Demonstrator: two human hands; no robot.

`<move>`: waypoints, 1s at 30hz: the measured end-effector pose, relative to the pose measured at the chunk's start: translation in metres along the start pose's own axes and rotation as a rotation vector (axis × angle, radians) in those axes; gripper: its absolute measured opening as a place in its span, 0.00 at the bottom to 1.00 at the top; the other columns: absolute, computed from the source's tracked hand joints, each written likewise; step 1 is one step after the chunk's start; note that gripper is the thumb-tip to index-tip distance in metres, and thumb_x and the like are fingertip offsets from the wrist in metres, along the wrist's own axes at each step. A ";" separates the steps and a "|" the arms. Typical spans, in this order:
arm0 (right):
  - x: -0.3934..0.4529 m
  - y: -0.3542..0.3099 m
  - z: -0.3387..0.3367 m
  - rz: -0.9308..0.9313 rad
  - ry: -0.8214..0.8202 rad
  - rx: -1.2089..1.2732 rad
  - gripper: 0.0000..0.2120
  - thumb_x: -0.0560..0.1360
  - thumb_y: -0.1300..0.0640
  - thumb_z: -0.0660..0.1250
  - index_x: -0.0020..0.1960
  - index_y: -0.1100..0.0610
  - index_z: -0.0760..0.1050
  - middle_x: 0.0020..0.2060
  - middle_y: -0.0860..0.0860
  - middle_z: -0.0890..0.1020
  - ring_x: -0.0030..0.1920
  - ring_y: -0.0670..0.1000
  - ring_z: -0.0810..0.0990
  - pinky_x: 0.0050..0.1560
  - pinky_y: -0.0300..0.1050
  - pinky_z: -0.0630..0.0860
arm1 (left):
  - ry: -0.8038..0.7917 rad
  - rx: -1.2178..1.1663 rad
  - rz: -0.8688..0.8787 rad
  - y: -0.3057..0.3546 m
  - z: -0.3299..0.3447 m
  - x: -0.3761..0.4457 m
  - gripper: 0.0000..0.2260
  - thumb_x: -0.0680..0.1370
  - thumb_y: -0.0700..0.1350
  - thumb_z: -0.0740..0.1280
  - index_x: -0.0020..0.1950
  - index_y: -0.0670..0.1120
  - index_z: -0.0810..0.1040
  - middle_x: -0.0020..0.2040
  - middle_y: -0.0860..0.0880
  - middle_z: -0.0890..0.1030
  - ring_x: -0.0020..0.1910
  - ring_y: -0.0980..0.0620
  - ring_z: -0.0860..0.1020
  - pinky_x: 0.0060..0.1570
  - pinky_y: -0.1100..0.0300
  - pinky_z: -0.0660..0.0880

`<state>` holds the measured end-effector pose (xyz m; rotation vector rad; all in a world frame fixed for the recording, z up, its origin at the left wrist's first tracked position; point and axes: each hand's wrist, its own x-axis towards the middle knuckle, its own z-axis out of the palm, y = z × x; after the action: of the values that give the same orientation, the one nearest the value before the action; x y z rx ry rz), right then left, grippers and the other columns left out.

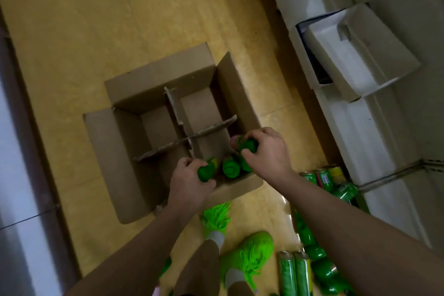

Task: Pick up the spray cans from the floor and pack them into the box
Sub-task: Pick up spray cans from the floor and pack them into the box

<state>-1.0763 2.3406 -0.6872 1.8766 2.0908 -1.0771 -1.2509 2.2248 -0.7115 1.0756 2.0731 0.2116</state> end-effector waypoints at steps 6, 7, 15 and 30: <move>0.050 0.014 0.052 -0.027 -0.062 -0.098 0.20 0.74 0.52 0.69 0.65 0.51 0.77 0.58 0.53 0.78 0.60 0.55 0.74 0.55 0.50 0.75 | -0.038 -0.038 -0.061 -0.021 0.042 0.029 0.23 0.67 0.44 0.75 0.62 0.50 0.81 0.60 0.47 0.73 0.56 0.48 0.76 0.56 0.63 0.70; 0.058 0.017 0.060 -0.026 -0.078 -0.117 0.19 0.73 0.52 0.69 0.64 0.52 0.78 0.56 0.53 0.78 0.59 0.56 0.75 0.54 0.49 0.75 | -0.041 -0.045 -0.079 -0.023 0.048 0.033 0.23 0.67 0.44 0.75 0.63 0.50 0.80 0.60 0.48 0.73 0.56 0.48 0.76 0.56 0.63 0.69; 0.094 0.032 0.113 -0.017 -0.186 -0.210 0.18 0.74 0.55 0.72 0.63 0.54 0.80 0.50 0.53 0.78 0.57 0.56 0.73 0.49 0.45 0.71 | -0.122 -0.030 -0.131 -0.046 0.098 0.057 0.24 0.67 0.42 0.76 0.63 0.49 0.80 0.59 0.46 0.73 0.54 0.47 0.76 0.59 0.57 0.74; 0.096 0.041 0.126 0.004 -0.246 -0.215 0.24 0.78 0.53 0.66 0.73 0.49 0.69 0.71 0.54 0.69 0.68 0.58 0.68 0.60 0.51 0.74 | -0.350 0.061 -0.120 -0.051 0.112 0.070 0.31 0.70 0.41 0.72 0.73 0.51 0.70 0.66 0.46 0.70 0.62 0.44 0.74 0.61 0.57 0.70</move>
<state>-1.1044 2.3451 -0.8484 1.5629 1.9747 -0.9811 -1.2284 2.2236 -0.8510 0.9442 1.8276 -0.0955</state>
